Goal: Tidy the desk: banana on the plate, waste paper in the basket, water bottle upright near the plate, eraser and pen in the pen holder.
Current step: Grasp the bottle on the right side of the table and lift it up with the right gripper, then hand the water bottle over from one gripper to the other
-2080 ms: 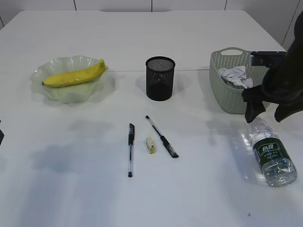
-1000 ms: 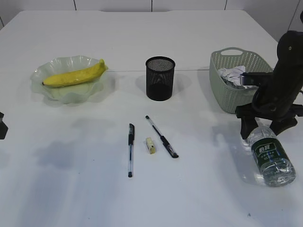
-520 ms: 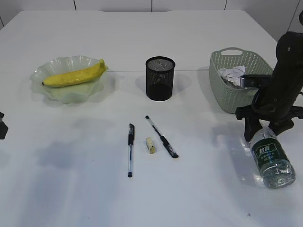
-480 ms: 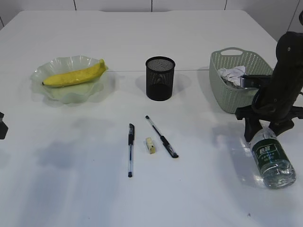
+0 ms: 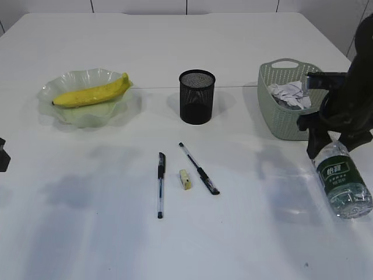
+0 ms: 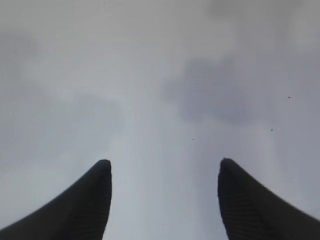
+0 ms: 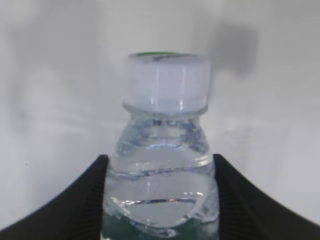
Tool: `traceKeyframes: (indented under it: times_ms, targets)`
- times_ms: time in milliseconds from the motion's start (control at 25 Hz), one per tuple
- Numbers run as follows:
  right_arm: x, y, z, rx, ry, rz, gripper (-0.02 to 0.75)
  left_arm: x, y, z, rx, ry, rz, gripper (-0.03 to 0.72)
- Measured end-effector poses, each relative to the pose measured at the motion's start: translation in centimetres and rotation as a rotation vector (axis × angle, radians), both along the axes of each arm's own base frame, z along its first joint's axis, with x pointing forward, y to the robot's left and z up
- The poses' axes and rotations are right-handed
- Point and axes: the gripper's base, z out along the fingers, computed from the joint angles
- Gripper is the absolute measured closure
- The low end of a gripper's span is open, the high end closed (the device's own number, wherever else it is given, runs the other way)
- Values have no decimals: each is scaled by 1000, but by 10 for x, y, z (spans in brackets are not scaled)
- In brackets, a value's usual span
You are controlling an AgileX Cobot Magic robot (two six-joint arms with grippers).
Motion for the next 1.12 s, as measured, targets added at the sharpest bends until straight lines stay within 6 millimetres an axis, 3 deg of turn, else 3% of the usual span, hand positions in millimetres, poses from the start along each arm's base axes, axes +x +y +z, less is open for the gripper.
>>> traceKeyframes:
  times_ms: [440, 600, 800, 1120]
  targets:
    - [-28, 1, 84, 13, -172, 20, 316, -1, 0, 0, 2, 10, 1, 223]
    - [-44, 10, 110, 25, -232, 56, 317, -2, 0, -1, 5, 23, 2, 223]
    - [-62, 42, 130, 119, -285, 165, 318, -2, 1, -1, 7, 30, 2, 224]
    - [-74, 101, 142, 364, -359, 428, 318, -4, 1, -2, 10, 46, 3, 224]
